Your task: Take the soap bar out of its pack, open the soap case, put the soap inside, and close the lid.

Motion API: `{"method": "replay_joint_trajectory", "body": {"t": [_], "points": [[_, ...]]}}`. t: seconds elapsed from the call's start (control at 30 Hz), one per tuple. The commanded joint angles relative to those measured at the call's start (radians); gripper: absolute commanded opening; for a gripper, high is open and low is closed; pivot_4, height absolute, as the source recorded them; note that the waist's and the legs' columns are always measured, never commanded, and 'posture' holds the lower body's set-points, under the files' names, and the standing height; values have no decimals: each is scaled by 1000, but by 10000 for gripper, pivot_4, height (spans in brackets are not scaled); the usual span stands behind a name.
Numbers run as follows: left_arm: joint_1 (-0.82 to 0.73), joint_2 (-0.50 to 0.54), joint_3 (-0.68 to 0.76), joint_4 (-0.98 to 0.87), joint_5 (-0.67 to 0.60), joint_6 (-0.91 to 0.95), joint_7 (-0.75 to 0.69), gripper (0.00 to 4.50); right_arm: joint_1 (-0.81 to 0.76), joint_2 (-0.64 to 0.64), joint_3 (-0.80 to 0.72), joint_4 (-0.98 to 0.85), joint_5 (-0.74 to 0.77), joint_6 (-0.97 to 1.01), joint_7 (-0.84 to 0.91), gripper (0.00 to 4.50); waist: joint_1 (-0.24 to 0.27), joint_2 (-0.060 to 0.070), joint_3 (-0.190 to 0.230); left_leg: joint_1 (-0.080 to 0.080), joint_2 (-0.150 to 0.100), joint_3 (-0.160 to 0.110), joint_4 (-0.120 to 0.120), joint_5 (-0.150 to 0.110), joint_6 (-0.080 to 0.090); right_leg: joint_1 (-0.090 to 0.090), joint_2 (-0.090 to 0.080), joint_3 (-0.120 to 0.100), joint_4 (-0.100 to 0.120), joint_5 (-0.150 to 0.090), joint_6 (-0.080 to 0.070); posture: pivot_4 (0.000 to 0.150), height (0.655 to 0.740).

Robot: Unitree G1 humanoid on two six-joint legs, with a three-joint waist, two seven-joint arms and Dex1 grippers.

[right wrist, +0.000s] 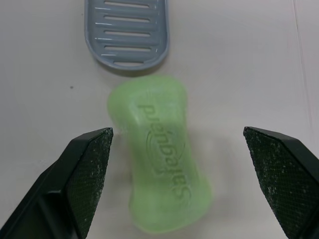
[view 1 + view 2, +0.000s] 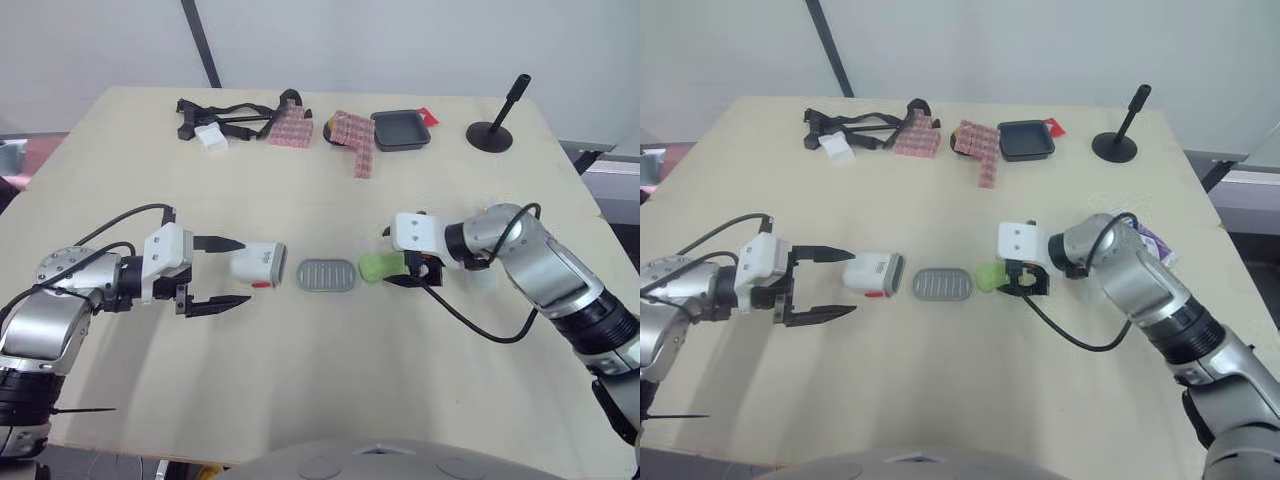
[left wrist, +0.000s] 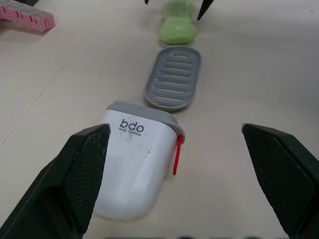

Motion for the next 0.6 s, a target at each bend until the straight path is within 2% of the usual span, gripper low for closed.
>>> {"method": "replay_joint_trajectory", "body": {"t": [0.03,0.33,0.6], "points": [[10,14,29,-6,12,-35,7,44939,-39,-9,32,-31,-36,-6,33,45000,0,0,0,0,0,0,0,0,0,0,0,0,0,0,0,1500,7400],[22,24,28,-38,-4,-1,19,44939,-103,-13,123,-30,-114,11,93,45000,-5,0,0,0,0,0,0,0,0,-1,0,0,1,0,0,1500,7400],[60,9,51,-18,-8,-31,22,44939,-144,41,157,25,-155,72,102,45000,-10,0,0,0,0,1,0,0,-1,-1,1,1,2,0,0,1500,7400]]}}
